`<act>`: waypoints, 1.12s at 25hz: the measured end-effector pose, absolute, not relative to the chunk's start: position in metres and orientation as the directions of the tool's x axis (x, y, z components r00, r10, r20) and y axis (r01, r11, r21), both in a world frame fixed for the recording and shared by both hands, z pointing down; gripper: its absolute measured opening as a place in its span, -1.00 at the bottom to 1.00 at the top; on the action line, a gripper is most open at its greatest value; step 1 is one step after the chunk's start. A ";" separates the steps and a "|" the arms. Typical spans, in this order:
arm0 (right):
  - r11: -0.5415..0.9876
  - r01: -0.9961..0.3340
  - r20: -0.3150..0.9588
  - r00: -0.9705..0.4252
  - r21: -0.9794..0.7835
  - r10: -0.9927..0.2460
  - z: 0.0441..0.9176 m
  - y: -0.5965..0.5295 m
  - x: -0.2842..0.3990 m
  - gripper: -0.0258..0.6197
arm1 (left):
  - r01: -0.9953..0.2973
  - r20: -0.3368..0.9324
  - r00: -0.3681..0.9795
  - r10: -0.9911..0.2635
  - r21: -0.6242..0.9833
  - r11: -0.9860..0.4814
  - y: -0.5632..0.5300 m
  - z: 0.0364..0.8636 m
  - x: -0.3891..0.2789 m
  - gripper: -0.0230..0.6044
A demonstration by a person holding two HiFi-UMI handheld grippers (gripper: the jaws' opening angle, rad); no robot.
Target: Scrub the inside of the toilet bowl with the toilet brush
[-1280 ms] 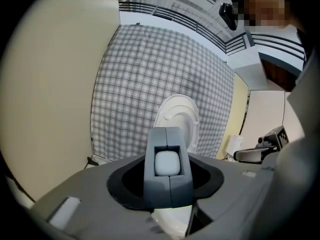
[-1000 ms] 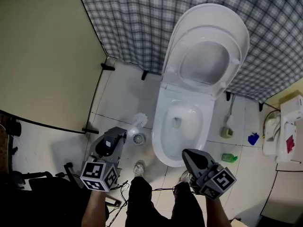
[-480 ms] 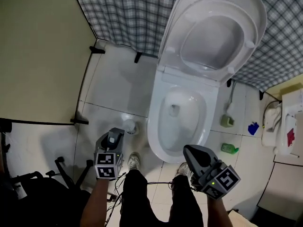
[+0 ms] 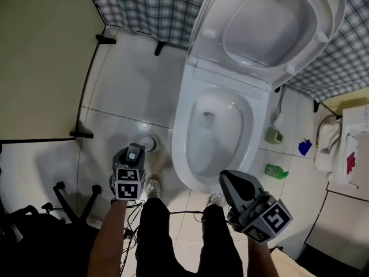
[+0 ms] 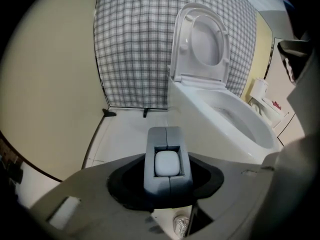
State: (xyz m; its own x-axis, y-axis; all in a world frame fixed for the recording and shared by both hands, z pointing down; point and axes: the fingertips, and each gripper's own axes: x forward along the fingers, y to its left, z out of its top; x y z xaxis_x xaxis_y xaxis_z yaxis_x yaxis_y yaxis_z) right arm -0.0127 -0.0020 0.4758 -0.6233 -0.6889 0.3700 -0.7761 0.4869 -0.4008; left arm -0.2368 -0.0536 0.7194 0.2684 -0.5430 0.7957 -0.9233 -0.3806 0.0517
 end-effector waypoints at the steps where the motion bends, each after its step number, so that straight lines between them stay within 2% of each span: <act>1: 0.485 -0.777 0.371 -0.622 -0.402 -0.689 0.476 -0.002 -0.012 -0.92 | -0.923 0.800 0.267 -0.537 0.053 -0.380 -0.052 0.725 -0.236 -0.33; 7: 0.487 -0.781 0.380 -0.619 -0.391 -0.687 0.480 0.004 -0.014 -0.92 | -0.927 0.817 0.262 -0.514 0.064 -0.371 -0.044 0.755 -0.234 -0.33; 14: 0.474 -0.795 0.402 -0.602 -0.378 -0.690 0.491 0.014 -0.005 -0.92 | -0.961 0.822 0.202 -0.533 0.060 -0.271 -0.047 0.789 -0.237 -0.32; 21: 0.468 -0.802 0.401 -0.593 -0.372 -0.698 0.484 0.020 0.003 -0.92 | -0.960 0.843 0.156 -0.515 0.006 -0.281 -0.045 0.808 -0.227 -0.27; 24: 0.473 -0.803 0.377 -0.591 -0.364 -0.714 0.465 0.017 0.004 -0.92 | -0.951 0.864 0.113 -0.490 -0.048 -0.304 -0.047 0.803 -0.230 0.19; 28: 0.472 -0.802 0.357 -0.589 -0.366 -0.725 0.439 0.020 0.007 -0.92 | -0.956 0.879 0.098 -0.467 -0.047 -0.290 -0.031 0.779 -0.236 0.24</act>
